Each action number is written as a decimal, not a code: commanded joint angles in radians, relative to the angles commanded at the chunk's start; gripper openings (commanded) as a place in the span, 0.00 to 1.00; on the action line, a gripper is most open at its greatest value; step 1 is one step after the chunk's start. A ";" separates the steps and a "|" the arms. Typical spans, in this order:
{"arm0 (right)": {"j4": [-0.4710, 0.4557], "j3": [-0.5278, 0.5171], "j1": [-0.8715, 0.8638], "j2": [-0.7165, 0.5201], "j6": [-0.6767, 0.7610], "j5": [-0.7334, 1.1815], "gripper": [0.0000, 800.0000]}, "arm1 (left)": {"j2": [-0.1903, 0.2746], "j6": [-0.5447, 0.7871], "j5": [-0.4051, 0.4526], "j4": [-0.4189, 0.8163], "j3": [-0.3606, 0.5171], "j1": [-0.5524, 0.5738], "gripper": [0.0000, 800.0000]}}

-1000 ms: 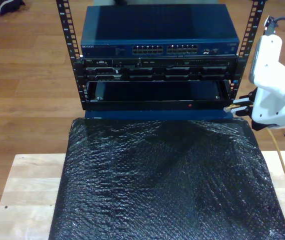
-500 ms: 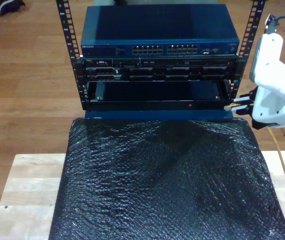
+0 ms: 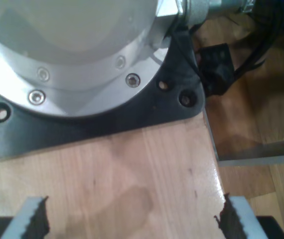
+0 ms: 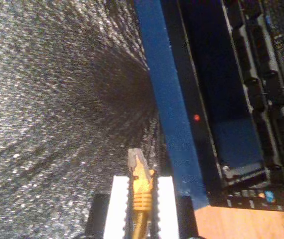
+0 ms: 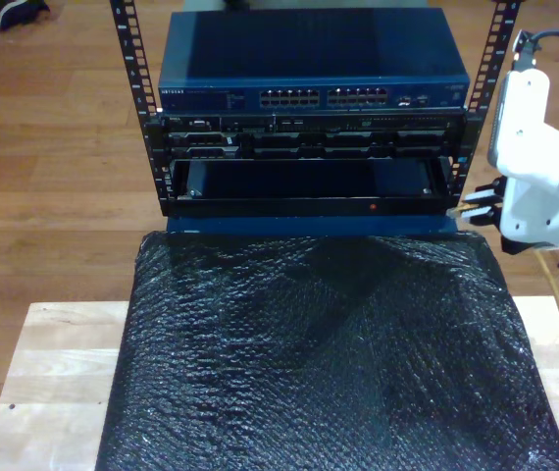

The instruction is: Grab the cable and plug it in

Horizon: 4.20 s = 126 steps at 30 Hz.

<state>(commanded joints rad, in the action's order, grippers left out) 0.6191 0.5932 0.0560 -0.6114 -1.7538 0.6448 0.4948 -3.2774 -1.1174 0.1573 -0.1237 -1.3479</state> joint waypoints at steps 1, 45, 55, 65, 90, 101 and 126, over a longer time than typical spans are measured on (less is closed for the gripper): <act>0.000 0.002 0.000 0.000 0.000 -0.009 0.00 | 0.000 0.000 0.000 0.000 0.000 0.000 1.00; -0.347 -0.057 0.226 0.345 0.000 -0.729 0.00 | 0.000 0.000 0.000 0.000 0.000 0.000 1.00; -0.345 -0.086 0.216 0.373 0.002 -0.876 0.00 | 0.000 0.000 0.000 0.000 0.000 0.000 1.00; -0.347 -0.051 0.213 0.370 -0.002 -0.881 0.00 | 0.000 0.000 0.000 0.000 0.000 0.000 1.00; -0.410 -0.103 0.213 0.381 -0.046 -1.123 0.00 | 0.000 0.000 0.000 0.000 0.000 0.000 1.00; -0.411 -0.101 0.213 0.382 -0.097 -1.211 0.00 | 0.000 0.000 0.000 0.000 0.000 0.000 1.00; -0.407 0.009 0.186 0.566 -0.084 -1.327 0.00 | 0.000 0.000 0.000 0.000 0.000 0.000 1.00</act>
<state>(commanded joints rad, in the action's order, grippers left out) 0.2125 0.6024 0.2417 -0.0453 -1.8382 -0.6824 0.4948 -3.2774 -1.1174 0.1573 -0.1237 -1.3479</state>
